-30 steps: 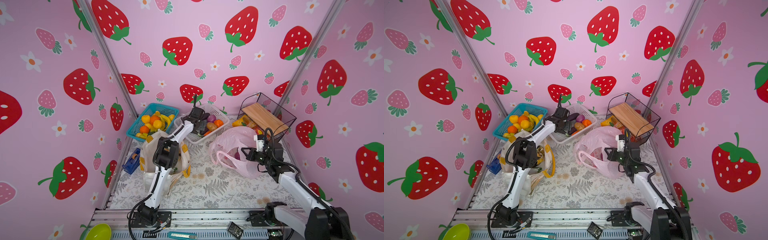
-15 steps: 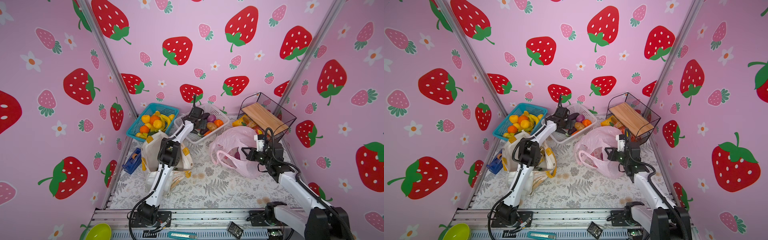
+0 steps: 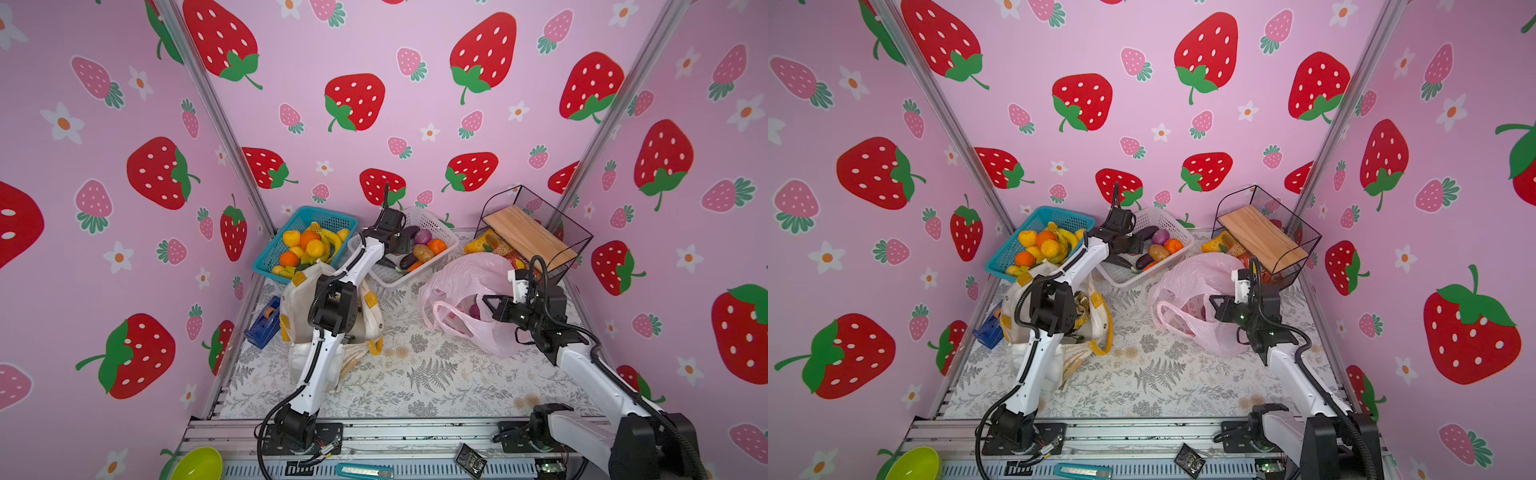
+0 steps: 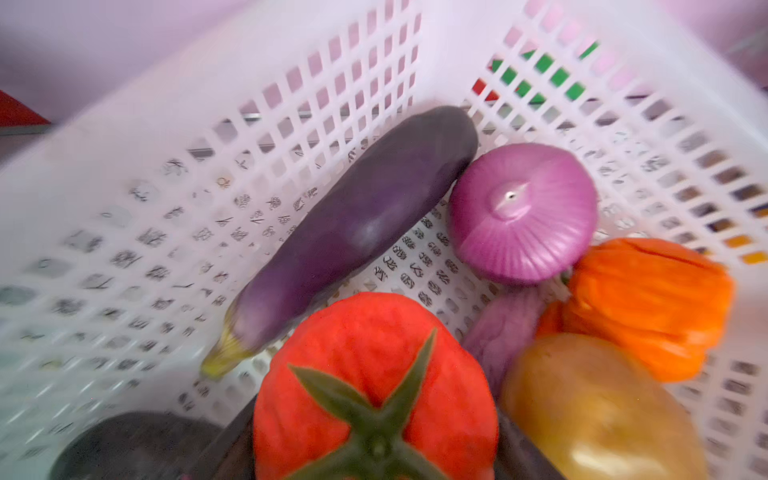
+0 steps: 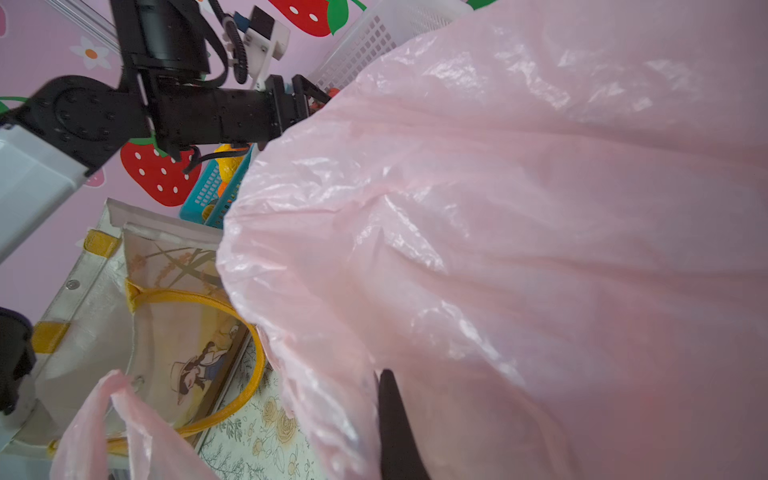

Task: Place the mixed food into the grocery bags and tie them
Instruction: 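Close the left gripper on the red tomato and lift it, then carry the tomato with the left gripper into the open pink bag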

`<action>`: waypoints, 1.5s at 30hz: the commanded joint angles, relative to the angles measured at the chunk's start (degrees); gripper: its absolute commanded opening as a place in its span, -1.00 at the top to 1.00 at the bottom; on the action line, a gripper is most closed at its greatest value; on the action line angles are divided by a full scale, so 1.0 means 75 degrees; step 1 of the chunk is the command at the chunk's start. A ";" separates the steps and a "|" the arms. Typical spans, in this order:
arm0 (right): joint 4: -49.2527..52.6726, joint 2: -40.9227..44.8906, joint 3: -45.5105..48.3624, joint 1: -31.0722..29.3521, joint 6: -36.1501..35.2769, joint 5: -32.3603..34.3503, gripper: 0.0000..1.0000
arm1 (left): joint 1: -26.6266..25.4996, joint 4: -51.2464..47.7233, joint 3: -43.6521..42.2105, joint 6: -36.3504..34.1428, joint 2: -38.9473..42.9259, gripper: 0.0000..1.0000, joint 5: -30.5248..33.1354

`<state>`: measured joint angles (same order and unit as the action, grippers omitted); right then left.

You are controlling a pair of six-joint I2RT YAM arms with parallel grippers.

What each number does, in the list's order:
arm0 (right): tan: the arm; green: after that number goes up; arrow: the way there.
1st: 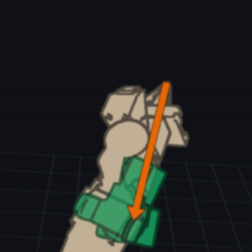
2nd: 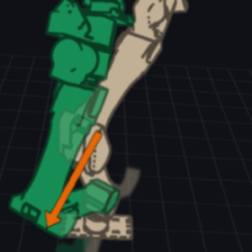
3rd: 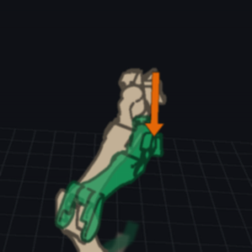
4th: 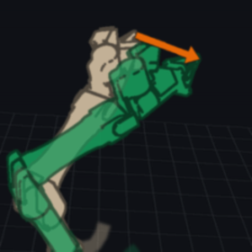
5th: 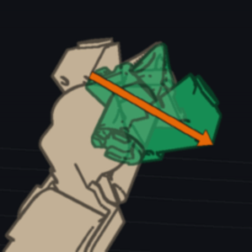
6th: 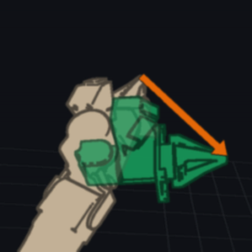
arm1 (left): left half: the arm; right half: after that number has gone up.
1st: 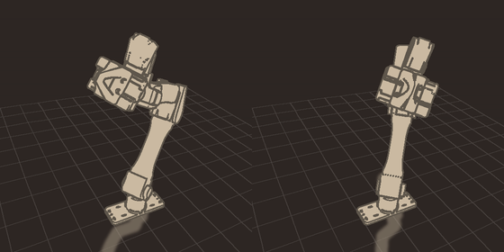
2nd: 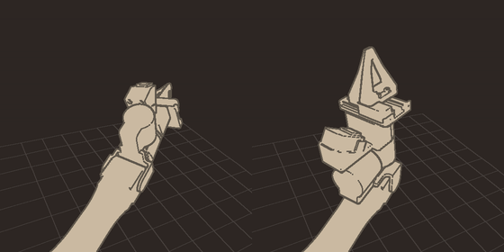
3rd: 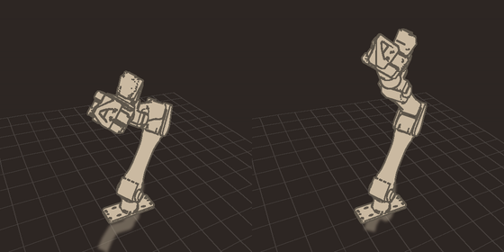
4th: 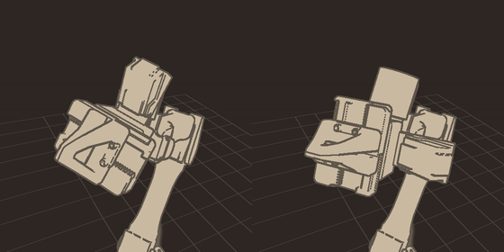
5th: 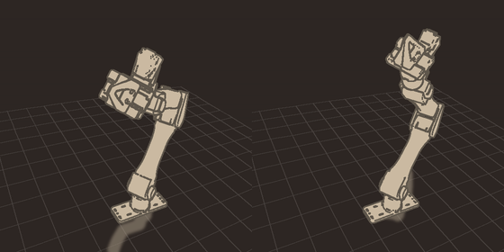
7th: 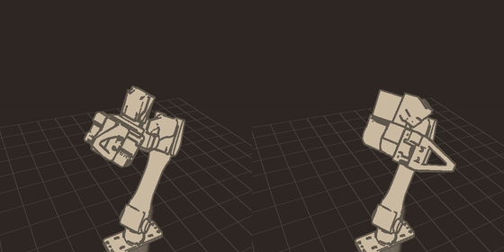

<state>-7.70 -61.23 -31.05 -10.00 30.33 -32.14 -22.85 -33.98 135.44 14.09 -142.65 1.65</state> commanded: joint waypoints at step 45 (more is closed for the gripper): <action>0.0273 0.0248 -0.0244 0.0092 -0.0411 -0.0779 1.00 | -0.3835 0.4660 -0.8102 0.0321 0.5688 0.04 -0.1362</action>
<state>-6.92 -60.77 -31.77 -9.63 29.02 -36.84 -51.72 0.16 71.83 16.32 -98.85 -11.97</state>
